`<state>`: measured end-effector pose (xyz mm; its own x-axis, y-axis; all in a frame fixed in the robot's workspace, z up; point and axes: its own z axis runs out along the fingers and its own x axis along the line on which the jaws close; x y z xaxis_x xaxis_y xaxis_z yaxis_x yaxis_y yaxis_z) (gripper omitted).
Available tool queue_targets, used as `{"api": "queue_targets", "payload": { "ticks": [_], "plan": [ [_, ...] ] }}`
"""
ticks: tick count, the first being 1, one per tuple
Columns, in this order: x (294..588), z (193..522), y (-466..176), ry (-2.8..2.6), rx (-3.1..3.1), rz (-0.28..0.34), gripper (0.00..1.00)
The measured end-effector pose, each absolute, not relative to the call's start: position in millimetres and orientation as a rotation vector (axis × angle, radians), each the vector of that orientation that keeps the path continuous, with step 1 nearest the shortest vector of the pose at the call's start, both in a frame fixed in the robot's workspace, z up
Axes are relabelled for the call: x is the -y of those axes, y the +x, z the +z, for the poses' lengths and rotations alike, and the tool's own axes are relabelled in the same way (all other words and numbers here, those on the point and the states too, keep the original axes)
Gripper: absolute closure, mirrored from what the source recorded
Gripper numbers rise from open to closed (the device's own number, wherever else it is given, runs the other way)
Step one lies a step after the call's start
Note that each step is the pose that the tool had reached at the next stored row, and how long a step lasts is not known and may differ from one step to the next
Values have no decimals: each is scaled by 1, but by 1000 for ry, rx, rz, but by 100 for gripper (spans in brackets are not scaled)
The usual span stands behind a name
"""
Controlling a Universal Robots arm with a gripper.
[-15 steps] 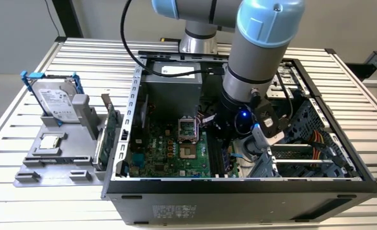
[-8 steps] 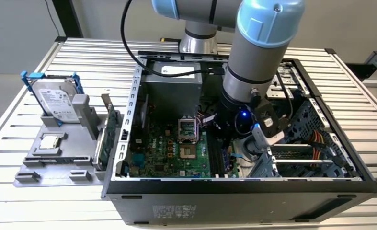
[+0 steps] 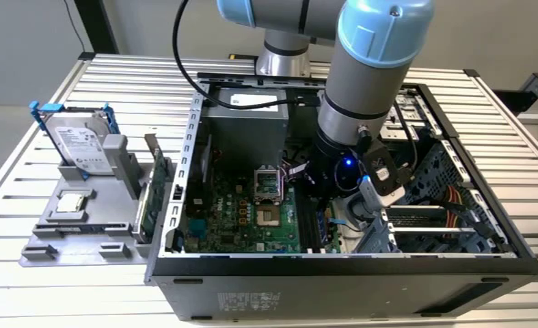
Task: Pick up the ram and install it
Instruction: 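Insert the ram into the slot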
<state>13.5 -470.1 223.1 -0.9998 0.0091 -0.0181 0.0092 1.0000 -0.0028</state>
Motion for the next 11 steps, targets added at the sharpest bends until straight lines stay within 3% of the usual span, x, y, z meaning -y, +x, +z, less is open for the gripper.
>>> {"api": "queue_targets", "payload": {
  "ticks": [11],
  "plan": [
    [470, 223, 13, 14, -3124, -5, 100]
  ]
}}
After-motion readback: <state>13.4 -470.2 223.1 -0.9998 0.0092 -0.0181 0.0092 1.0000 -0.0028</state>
